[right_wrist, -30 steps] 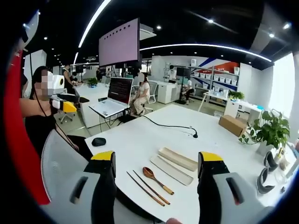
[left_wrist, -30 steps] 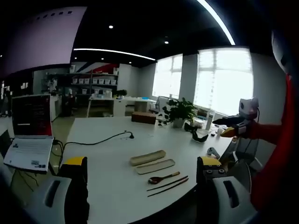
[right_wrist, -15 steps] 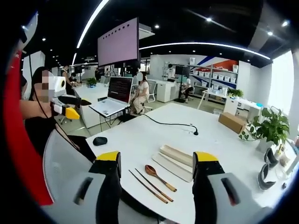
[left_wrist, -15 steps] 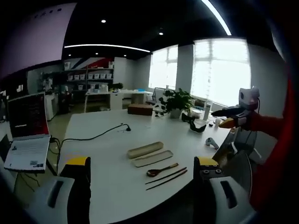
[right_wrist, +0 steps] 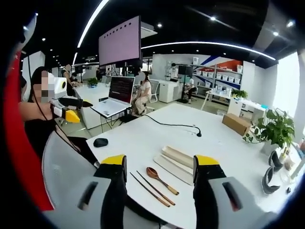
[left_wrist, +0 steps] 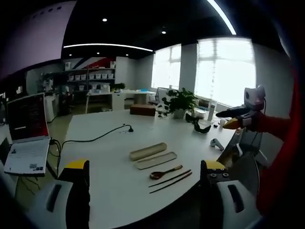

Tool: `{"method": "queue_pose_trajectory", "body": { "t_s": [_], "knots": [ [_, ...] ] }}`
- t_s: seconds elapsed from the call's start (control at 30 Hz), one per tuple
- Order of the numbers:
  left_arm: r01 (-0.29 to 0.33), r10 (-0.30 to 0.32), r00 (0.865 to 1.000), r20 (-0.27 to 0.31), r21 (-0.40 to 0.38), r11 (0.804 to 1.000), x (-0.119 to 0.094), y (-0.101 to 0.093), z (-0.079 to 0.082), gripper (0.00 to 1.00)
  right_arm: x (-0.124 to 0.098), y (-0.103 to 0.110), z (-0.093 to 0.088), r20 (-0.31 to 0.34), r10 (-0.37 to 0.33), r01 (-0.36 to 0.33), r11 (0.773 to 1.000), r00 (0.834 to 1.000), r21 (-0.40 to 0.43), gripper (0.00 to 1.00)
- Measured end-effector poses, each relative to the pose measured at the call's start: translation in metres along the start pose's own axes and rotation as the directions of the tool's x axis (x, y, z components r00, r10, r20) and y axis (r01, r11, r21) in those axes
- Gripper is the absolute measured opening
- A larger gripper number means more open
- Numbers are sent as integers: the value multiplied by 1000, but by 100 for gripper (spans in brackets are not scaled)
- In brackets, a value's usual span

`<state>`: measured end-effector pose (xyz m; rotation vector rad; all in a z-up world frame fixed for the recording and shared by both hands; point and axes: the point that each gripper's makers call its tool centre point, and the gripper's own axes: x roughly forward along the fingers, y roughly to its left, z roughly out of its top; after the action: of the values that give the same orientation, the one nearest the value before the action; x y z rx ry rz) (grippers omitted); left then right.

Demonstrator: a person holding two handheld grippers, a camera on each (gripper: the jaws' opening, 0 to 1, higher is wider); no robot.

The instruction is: Arrange the utensils inside the cutlery case until each visible utensil rests in its matching compartment.

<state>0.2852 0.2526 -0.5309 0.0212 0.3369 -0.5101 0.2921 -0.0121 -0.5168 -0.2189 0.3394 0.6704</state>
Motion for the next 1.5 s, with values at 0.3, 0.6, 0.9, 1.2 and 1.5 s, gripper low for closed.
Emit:
{"method": "queue_pose_trajectory", "body": {
  "t_s": [0.3,0.6,0.9,1.2,1.5],
  "knots": [
    [33,-32,998,54,-20,999,-1,-5,11,100,6,-8,-4,-18,0,0,1000,1000,1,51],
    [22,-22,998,61,10,1000,-3,-3,9,100,13,-3,-3,-32,28,-28,1000,999,-2,48],
    [23,-20,995,96,-22,999,-3,5,16,100,18,-2,6,-15,43,-43,999,999,23,48],
    [14,-11,996,85,-29,999,-4,12,10,100,17,-1,4,-40,41,-41,999,998,-7,46],
    [78,-72,991,111,-55,995,-2,0,16,96,27,-6,-5,-95,15,-25,993,995,-114,41]
  ]
}}
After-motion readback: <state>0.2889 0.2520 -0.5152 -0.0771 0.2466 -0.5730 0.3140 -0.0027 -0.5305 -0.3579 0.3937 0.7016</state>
